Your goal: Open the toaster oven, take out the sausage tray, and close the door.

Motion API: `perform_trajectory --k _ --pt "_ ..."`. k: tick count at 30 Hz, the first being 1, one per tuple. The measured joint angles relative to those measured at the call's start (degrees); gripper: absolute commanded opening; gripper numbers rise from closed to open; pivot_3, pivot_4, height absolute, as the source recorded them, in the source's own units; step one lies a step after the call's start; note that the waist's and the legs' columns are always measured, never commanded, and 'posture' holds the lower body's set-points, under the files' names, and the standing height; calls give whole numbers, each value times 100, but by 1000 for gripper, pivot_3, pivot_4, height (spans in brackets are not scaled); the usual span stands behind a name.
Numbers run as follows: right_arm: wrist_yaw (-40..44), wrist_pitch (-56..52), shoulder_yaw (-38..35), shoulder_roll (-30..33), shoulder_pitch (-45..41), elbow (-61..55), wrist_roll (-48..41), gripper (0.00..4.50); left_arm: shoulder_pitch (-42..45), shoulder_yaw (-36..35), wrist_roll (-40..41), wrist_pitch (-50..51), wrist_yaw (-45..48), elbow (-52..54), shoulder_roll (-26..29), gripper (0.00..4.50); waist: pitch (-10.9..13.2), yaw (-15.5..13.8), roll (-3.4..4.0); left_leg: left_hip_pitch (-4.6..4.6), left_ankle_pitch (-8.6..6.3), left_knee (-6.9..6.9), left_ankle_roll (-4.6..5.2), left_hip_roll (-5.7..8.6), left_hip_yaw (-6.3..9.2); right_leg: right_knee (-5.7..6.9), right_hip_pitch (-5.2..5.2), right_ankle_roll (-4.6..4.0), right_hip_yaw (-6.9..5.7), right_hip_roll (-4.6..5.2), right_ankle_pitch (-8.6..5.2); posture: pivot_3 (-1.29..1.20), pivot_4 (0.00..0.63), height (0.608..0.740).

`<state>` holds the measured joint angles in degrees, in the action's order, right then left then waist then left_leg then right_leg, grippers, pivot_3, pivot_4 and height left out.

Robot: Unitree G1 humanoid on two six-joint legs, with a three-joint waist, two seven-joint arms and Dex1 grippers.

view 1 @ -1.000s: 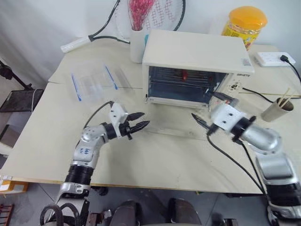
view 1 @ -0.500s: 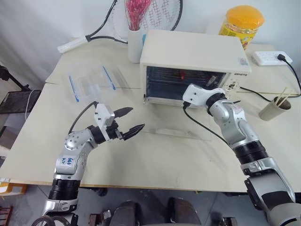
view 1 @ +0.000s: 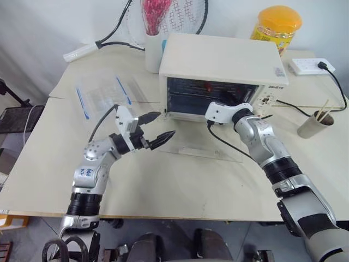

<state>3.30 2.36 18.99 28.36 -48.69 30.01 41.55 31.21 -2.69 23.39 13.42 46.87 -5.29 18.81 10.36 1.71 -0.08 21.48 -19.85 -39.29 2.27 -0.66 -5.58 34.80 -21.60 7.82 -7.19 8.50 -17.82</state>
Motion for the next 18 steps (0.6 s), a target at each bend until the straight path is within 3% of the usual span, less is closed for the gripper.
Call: perform_trajectory --k 10,18 --pt "79 157 1 34 17 -104 11 32 1547 -65 -103 -752 143 -1973 -311 4439 1 28 -2 6 2 9 0 -1 -3 -3 -10 0 -13 -1 0 0 150 740" --pt "703 143 -161 284 616 -1231 -75 32 1829 -133 -87 -911 280 -2484 -311 4439 2 38 -3 29 2 17 -1 -4 -2 17 -50 0 -27 -1 0 0 150 740"
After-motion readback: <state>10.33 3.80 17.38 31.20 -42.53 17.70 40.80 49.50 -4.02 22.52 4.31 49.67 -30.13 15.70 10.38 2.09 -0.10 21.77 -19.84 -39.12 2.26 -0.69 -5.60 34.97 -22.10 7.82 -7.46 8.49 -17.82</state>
